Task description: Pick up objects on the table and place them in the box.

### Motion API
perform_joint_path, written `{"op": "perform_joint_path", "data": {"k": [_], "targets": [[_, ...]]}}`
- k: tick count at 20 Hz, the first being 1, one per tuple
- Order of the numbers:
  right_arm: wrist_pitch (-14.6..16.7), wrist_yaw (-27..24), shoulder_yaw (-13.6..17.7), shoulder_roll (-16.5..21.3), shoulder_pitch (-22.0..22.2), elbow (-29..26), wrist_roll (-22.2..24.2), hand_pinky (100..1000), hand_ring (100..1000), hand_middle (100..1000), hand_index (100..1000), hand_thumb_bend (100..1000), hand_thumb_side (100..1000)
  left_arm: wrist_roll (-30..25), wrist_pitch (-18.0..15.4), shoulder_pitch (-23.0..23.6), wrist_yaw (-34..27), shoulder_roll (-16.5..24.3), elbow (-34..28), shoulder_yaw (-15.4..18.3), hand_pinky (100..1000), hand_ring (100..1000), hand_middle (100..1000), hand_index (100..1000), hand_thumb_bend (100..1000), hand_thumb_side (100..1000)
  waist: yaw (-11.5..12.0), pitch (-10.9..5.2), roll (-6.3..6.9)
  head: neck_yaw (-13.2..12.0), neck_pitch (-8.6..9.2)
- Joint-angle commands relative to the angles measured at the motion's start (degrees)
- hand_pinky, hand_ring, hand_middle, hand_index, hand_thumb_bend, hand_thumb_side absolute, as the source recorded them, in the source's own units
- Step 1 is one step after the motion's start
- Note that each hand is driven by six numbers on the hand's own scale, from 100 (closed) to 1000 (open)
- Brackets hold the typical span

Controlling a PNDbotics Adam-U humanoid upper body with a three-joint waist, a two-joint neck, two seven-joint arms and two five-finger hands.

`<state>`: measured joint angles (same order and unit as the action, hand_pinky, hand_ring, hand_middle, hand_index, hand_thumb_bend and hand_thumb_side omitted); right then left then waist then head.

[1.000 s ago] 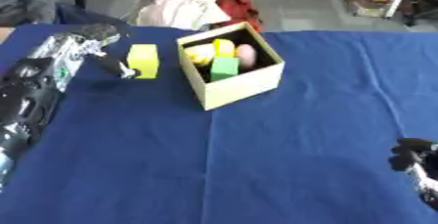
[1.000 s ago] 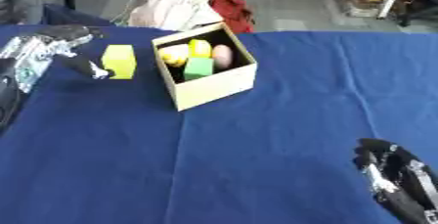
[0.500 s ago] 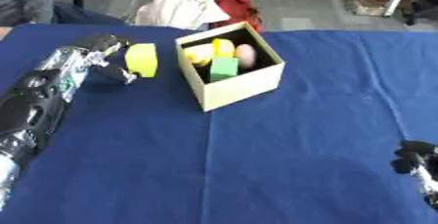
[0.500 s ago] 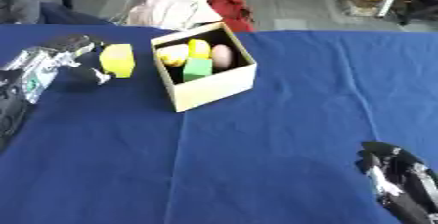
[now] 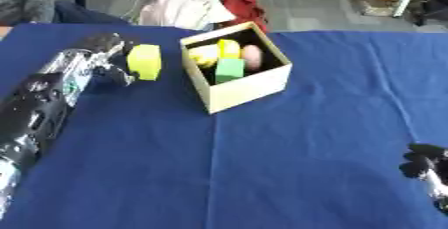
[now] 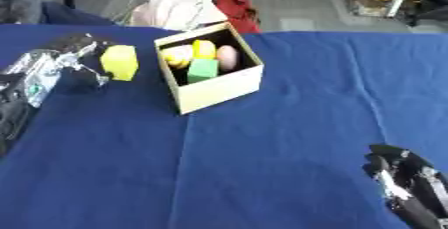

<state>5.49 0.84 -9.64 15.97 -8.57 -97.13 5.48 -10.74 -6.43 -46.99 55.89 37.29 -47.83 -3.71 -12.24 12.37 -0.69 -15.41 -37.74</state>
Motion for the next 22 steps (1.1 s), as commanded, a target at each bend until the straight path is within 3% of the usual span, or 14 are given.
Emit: {"op": "perform_joint_path", "data": {"k": [1, 11, 16, 22], "targets": [[0.15, -0.02, 0.18, 1.11, -0.53, -0.52, 0.01, 648, 638, 633, 760, 100, 462, 1.44, 0.08, -0.82, -1.51, 2.39, -3.26, -0.08, 752, 627, 548, 735, 236, 182, 0.16, -0.42, -0.49, 0.24, 0.49], [0.37, 0.55, 0.14, 0.95, -0.51, -0.48, 0.27, 649, 637, 633, 760, 100, 445, -0.78, -1.63, -1.68, -7.25, 4.08, -15.76, -2.83, 755, 625, 544, 739, 206, 158, 0.31, -1.11, -0.07, 0.43, 0.55], [0.43, 0.51, -0.13, 0.71, -0.48, -0.34, 0.52, 648, 637, 633, 760, 100, 447, -3.37, -3.24, -4.73, -7.99, 0.67, -18.61, -5.80, 757, 632, 549, 744, 204, 158, -0.34, -1.39, -0.10, 0.01, 0.31], [0.42, 0.36, -0.52, 0.24, -0.66, -0.29, 0.97, 649, 636, 633, 760, 100, 445, -5.74, -5.67, -7.63, -5.46, -4.93, -17.30, -8.92, 760, 654, 576, 770, 212, 169, -1.63, -1.54, -0.41, -0.62, 0.06]]}}
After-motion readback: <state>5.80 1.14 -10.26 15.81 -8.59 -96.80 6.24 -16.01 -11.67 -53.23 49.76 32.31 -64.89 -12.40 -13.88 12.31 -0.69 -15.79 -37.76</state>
